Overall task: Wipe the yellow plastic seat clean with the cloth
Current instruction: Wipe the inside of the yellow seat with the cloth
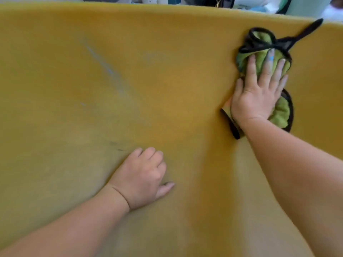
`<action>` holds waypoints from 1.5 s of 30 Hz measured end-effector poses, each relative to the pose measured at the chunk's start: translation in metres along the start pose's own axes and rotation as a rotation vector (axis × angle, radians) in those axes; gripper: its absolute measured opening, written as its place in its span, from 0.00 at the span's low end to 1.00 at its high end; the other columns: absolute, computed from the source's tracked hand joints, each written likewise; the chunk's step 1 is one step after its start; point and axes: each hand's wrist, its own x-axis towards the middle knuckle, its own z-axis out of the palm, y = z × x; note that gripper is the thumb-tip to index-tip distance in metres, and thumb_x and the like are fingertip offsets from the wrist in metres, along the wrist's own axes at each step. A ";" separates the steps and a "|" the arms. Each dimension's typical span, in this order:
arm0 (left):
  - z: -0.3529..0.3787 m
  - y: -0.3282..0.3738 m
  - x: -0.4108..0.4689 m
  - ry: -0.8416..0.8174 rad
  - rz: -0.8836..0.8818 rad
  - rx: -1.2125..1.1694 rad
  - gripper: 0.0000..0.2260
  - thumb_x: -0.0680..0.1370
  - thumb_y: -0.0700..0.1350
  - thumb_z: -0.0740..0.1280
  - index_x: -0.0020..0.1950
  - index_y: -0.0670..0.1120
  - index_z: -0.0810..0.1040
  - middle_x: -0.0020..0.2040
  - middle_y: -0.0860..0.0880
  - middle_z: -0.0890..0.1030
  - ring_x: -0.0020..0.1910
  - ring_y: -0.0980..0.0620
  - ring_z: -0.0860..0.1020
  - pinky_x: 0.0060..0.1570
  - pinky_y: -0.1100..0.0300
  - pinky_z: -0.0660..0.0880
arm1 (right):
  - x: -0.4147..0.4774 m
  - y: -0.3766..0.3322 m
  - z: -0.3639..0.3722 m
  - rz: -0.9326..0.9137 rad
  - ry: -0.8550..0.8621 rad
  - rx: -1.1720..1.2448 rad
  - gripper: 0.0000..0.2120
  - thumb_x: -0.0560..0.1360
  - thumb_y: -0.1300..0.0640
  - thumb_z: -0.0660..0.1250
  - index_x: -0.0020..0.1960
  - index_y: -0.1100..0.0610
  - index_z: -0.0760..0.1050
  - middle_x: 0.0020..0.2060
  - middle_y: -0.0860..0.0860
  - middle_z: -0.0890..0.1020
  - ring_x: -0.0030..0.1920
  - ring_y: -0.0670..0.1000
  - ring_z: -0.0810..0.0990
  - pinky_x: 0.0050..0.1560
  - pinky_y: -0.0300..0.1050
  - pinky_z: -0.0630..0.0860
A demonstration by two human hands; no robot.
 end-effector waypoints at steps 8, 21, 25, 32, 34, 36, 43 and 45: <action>0.003 0.000 -0.001 -0.007 -0.008 -0.015 0.23 0.73 0.63 0.65 0.41 0.42 0.79 0.45 0.42 0.78 0.45 0.40 0.77 0.41 0.46 0.75 | -0.137 -0.014 0.004 -0.697 -0.461 0.034 0.26 0.84 0.45 0.51 0.80 0.39 0.51 0.82 0.46 0.47 0.82 0.58 0.42 0.79 0.62 0.42; 0.005 0.003 0.001 -0.014 -0.018 -0.034 0.25 0.74 0.64 0.62 0.40 0.41 0.78 0.43 0.42 0.77 0.44 0.40 0.76 0.42 0.46 0.73 | -0.095 0.066 -0.017 -0.036 -0.375 -0.217 0.30 0.82 0.45 0.54 0.82 0.45 0.50 0.82 0.55 0.49 0.81 0.63 0.48 0.79 0.63 0.45; 0.003 0.003 0.003 -0.011 -0.021 -0.045 0.25 0.73 0.64 0.61 0.40 0.41 0.78 0.42 0.42 0.77 0.44 0.40 0.76 0.42 0.46 0.73 | -0.176 0.003 -0.031 -0.302 -0.659 -0.016 0.27 0.84 0.43 0.48 0.81 0.39 0.46 0.82 0.48 0.44 0.82 0.57 0.43 0.80 0.55 0.40; -0.003 0.004 0.000 -0.123 -0.024 -0.009 0.32 0.72 0.68 0.56 0.43 0.40 0.81 0.46 0.41 0.79 0.47 0.40 0.76 0.46 0.48 0.70 | -0.200 0.124 -0.129 -0.654 -0.880 -0.196 0.24 0.82 0.38 0.40 0.77 0.28 0.41 0.82 0.41 0.47 0.82 0.51 0.42 0.79 0.60 0.37; -0.011 0.006 0.000 -0.140 -0.091 0.036 0.34 0.72 0.70 0.53 0.47 0.41 0.81 0.50 0.41 0.78 0.51 0.41 0.74 0.52 0.46 0.68 | -0.163 0.167 -0.137 -0.313 -0.733 -0.476 0.25 0.81 0.35 0.39 0.77 0.29 0.42 0.82 0.45 0.49 0.82 0.56 0.44 0.77 0.67 0.40; -0.025 0.009 -0.003 -0.218 -0.192 0.127 0.33 0.73 0.71 0.51 0.55 0.45 0.78 0.55 0.43 0.75 0.56 0.42 0.71 0.57 0.45 0.66 | -0.147 0.168 -0.134 -0.083 -0.646 -0.600 0.28 0.81 0.35 0.39 0.80 0.35 0.47 0.82 0.49 0.50 0.81 0.60 0.46 0.77 0.69 0.41; -0.087 -0.019 -0.042 -0.373 -0.215 0.333 0.29 0.72 0.69 0.57 0.62 0.49 0.74 0.60 0.46 0.72 0.61 0.45 0.69 0.56 0.49 0.66 | -0.239 -0.027 -0.084 -0.198 -0.855 -0.013 0.28 0.83 0.37 0.42 0.81 0.39 0.43 0.82 0.48 0.45 0.81 0.60 0.45 0.79 0.61 0.45; -0.112 -0.038 -0.049 -0.407 -0.260 0.404 0.29 0.73 0.69 0.56 0.63 0.50 0.73 0.59 0.47 0.72 0.61 0.46 0.68 0.59 0.48 0.66 | -0.267 -0.090 -0.096 -0.324 -0.899 0.133 0.27 0.83 0.38 0.42 0.81 0.39 0.43 0.82 0.48 0.44 0.81 0.59 0.43 0.78 0.60 0.44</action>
